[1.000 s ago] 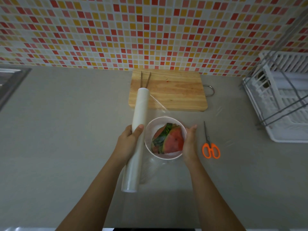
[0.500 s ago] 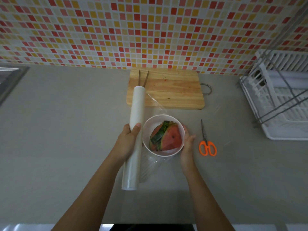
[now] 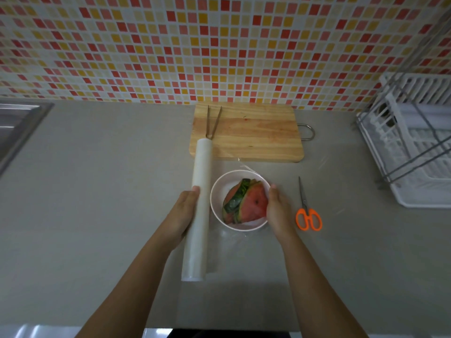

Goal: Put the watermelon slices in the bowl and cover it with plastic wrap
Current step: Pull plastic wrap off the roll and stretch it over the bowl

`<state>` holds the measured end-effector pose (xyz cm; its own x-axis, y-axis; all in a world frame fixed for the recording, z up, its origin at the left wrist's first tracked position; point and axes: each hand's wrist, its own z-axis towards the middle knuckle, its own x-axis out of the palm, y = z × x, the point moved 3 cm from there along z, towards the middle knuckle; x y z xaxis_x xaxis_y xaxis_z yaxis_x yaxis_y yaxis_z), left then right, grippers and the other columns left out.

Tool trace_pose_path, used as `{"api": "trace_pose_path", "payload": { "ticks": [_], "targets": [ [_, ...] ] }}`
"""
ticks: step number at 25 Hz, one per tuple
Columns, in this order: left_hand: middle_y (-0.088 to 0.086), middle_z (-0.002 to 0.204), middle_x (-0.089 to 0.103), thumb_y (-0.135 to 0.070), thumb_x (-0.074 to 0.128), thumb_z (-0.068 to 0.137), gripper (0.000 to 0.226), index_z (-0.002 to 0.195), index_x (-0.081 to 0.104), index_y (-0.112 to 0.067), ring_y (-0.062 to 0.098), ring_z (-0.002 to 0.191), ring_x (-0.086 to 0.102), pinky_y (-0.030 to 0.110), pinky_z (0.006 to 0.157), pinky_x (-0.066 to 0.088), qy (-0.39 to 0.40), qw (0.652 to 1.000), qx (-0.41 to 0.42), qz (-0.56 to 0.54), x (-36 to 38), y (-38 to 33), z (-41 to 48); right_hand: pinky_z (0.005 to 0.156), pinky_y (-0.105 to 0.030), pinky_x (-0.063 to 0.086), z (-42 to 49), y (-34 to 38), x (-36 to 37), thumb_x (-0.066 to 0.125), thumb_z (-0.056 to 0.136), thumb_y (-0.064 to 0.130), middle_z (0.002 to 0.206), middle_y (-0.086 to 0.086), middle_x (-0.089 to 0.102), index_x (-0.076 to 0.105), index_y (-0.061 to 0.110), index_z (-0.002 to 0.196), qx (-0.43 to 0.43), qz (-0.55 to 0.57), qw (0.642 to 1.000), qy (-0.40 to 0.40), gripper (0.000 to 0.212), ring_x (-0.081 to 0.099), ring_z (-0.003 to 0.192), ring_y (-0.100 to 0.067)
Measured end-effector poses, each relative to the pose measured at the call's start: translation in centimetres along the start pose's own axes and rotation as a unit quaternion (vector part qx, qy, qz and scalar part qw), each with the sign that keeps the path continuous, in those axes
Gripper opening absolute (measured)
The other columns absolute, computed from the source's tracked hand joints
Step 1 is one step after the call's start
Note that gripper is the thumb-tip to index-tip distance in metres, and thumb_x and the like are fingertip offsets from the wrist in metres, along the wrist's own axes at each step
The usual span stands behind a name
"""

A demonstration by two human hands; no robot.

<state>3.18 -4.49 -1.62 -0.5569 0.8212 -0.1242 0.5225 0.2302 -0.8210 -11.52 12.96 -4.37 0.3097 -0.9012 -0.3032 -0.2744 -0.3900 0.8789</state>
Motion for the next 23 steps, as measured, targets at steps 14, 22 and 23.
{"api": "trace_pose_path", "payload": {
  "ticks": [14,22,23],
  "targets": [
    [0.009,0.113,0.06,-0.045,0.056,0.088,0.05,0.129,0.039,-0.022,0.029,0.099,0.064,0.05,0.086,0.055,0.002,1.0,0.004,-0.001,5.3,-2.0,1.7,0.084,-0.037,0.042,5.7,3.1,-3.2,0.027,0.1,0.031,0.113,-0.027,0.062,0.063,-0.002,0.103,-0.028,-0.062,0.995,-0.073,0.049,0.057,0.107,-0.037],
    [0.014,0.1,0.067,-0.051,0.069,0.062,0.06,0.107,0.053,-0.014,0.031,0.089,0.068,0.049,0.08,0.058,-0.018,0.999,-0.024,0.014,4.1,-1.8,1.2,0.085,-0.032,0.039,5.5,3.3,-2.9,0.025,0.101,0.03,0.12,-0.027,0.059,0.061,-0.002,0.111,-0.041,-0.071,0.993,-0.081,0.049,0.055,0.112,-0.037],
    [0.015,0.102,0.068,-0.045,0.07,0.062,0.059,0.11,0.054,-0.014,0.031,0.089,0.068,0.049,0.079,0.058,-0.001,1.0,-0.023,0.013,3.9,-1.6,1.1,0.088,-0.034,0.039,5.5,3.3,-2.9,0.024,0.101,0.029,0.122,-0.028,0.058,0.06,-0.002,0.114,-0.042,-0.077,0.993,-0.082,0.049,0.054,0.113,-0.037]
  ]
}}
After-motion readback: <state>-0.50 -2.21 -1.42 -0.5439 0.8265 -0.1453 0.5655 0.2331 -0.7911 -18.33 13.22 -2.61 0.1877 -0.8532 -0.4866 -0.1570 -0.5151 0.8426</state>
